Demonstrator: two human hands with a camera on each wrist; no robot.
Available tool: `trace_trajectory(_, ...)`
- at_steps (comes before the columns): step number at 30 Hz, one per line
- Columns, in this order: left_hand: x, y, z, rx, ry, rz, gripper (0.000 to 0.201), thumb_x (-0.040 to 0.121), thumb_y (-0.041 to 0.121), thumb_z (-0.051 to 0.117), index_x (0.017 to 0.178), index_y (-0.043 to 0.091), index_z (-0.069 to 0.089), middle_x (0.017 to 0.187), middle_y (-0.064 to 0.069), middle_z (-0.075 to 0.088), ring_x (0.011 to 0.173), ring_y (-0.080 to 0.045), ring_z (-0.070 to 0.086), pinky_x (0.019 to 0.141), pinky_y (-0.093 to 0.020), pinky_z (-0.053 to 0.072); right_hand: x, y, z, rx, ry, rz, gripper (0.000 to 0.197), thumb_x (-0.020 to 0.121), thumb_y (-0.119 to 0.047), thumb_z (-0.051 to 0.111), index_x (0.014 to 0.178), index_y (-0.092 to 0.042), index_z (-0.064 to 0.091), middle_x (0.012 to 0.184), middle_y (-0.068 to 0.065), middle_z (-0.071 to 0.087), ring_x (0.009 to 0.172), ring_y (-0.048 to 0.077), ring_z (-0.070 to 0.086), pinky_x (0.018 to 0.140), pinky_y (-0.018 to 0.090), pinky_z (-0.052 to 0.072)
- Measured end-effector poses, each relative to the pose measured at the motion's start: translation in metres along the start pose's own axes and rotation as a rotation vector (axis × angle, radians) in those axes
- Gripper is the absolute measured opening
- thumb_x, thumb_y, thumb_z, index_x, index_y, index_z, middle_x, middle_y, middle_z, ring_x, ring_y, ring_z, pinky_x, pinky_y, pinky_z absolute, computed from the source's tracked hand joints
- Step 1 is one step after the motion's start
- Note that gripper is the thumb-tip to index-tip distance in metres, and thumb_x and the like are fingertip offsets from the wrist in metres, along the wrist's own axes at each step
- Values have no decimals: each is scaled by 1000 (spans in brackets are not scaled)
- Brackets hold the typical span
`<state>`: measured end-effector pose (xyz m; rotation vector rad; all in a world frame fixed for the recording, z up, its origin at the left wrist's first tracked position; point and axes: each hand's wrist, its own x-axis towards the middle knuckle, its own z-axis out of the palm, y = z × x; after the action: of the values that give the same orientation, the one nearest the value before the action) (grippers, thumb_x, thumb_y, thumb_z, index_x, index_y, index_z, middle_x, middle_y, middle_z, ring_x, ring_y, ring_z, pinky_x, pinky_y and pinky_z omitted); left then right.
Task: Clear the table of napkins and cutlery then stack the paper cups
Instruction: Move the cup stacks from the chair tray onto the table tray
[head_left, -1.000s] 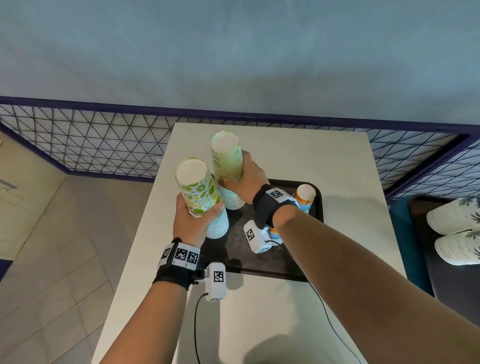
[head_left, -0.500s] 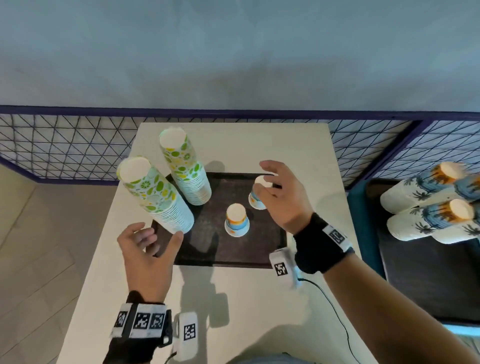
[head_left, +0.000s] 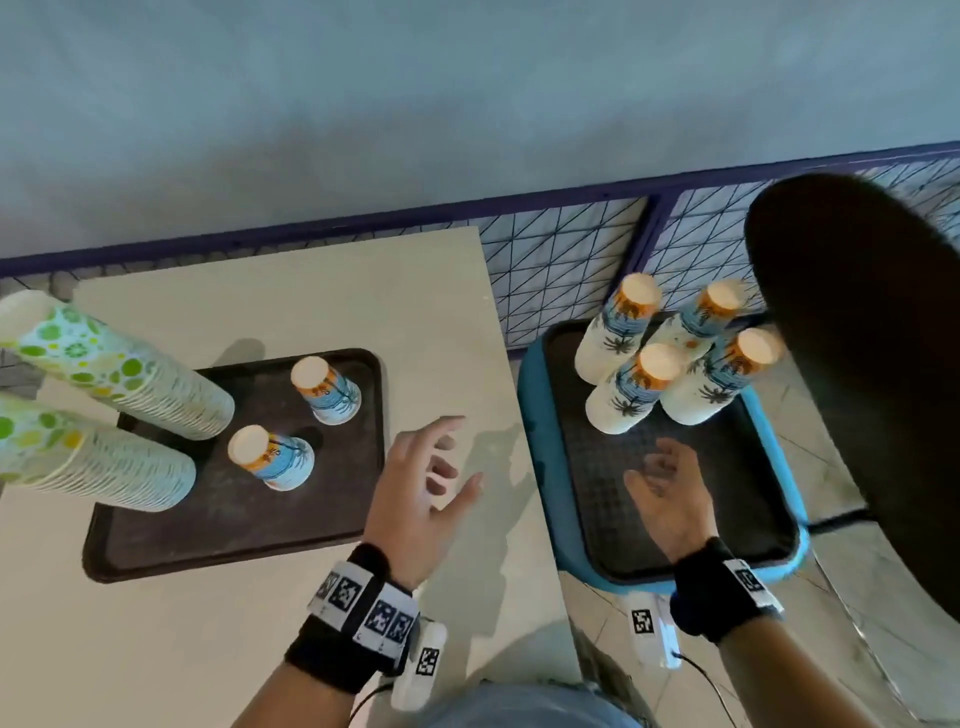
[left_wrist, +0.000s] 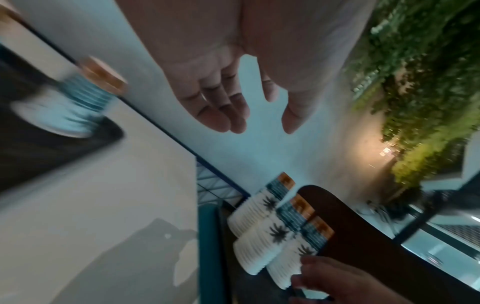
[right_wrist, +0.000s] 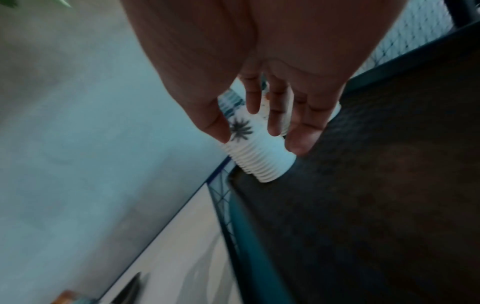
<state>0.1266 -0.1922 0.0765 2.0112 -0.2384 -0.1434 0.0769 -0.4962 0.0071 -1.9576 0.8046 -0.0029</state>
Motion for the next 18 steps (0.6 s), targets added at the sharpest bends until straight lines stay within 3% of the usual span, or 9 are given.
trace_trajectory(2, 32, 21, 35, 51, -75, 73, 64, 89, 29, 78, 142, 51, 49, 123, 9, 51, 96, -11, 64, 76, -17, 55, 22, 12, -1, 5, -32, 14, 68, 90, -18, 76, 148, -18, 40, 128, 6, 58, 90, 15, 65, 78, 26, 52)
trace_trajectory(4, 64, 44, 73, 99, -145, 124, 69, 90, 33, 78, 148, 50, 44, 129, 9, 47, 100, -5, 62, 76, -15, 56, 44, 19, -3, 26, -65, 26, 80, 89, -20, 77, 155, -23, 32, 139, 6, 52, 101, 21, 65, 86, 34, 56)
trace_trajectory(8, 110, 73, 134, 163, -262, 159, 76, 88, 36, 79, 153, 45, 40, 136, 8, 42, 117, -13, 56, 93, -32, 57, 81, 28, 2, -3, -118, -2, 94, 83, -35, 79, 159, -28, 24, 155, 8, 40, 133, 28, 54, 104, 45, 53)
trace_trajectory(11, 129, 75, 164, 213, -306, 117, 78, 88, 35, 81, 155, 36, 42, 146, -1, 45, 132, -19, 48, 110, -38, 47, 100, 32, 7, -3, -145, -25, 105, 69, -59, 72, 157, -37, 19, 160, 7, 35, 146, 26, 40, 110, 52, 47)
trace_trajectory(14, 138, 69, 185, 252, -311, 54, 77, 89, 38, 80, 155, 38, 42, 151, -4, 47, 140, -21, 47, 111, -25, 35, 112, 33, 9, -39, -159, -59, 109, 67, -66, 68, 158, -31, 20, 160, 7, 36, 146, 26, 39, 112, 52, 45)
trace_trajectory(18, 139, 67, 199, 204, -267, -3, 71, 87, 41, 79, 148, 43, 42, 142, 0, 54, 130, -20, 56, 108, -38, 49, 117, 27, 8, -64, -172, -101, 108, 64, -64, 70, 156, -34, 22, 153, 7, 46, 138, 28, 48, 109, 52, 48)
